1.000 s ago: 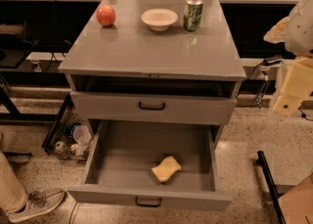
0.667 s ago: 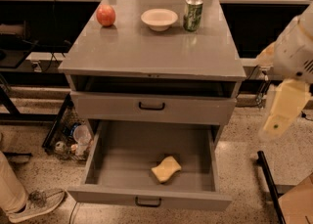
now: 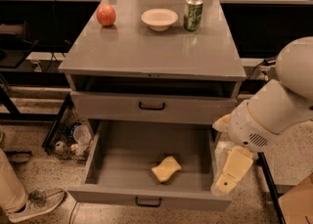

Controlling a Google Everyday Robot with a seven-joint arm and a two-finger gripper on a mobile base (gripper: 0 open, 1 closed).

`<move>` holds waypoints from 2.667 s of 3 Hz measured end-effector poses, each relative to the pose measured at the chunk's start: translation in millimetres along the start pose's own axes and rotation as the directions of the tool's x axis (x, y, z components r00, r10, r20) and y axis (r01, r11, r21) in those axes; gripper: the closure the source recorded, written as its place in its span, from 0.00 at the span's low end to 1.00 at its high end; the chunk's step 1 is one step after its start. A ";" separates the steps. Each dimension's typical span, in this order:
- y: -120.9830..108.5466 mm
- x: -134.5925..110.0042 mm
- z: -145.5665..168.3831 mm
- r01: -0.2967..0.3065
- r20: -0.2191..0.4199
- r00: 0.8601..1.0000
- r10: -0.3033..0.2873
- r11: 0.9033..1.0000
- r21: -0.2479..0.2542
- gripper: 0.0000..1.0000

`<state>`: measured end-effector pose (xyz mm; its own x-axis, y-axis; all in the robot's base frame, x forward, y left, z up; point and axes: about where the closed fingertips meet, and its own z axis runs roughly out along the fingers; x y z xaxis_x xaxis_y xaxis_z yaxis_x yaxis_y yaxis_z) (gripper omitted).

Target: Pick sponge from middle drawer and place on counter

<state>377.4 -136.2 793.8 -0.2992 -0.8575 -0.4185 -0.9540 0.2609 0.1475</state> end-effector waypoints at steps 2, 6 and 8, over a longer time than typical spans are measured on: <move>-13.0 11.6 12.3 -0.039 0.006 0.999 0.039 0.998 0.040 0.00; -127.4 84.8 140.6 -0.216 0.196 0.963 0.186 0.966 0.142 0.00; -188.5 100.1 224.2 -0.258 0.238 0.948 0.213 0.950 0.177 0.00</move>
Offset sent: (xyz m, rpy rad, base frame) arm 0.0343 -0.0313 -0.0706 -0.0204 -0.0665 -0.2066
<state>523.4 -171.8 523.1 -0.4910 -0.6513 -0.5785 -0.8319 0.5477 0.0895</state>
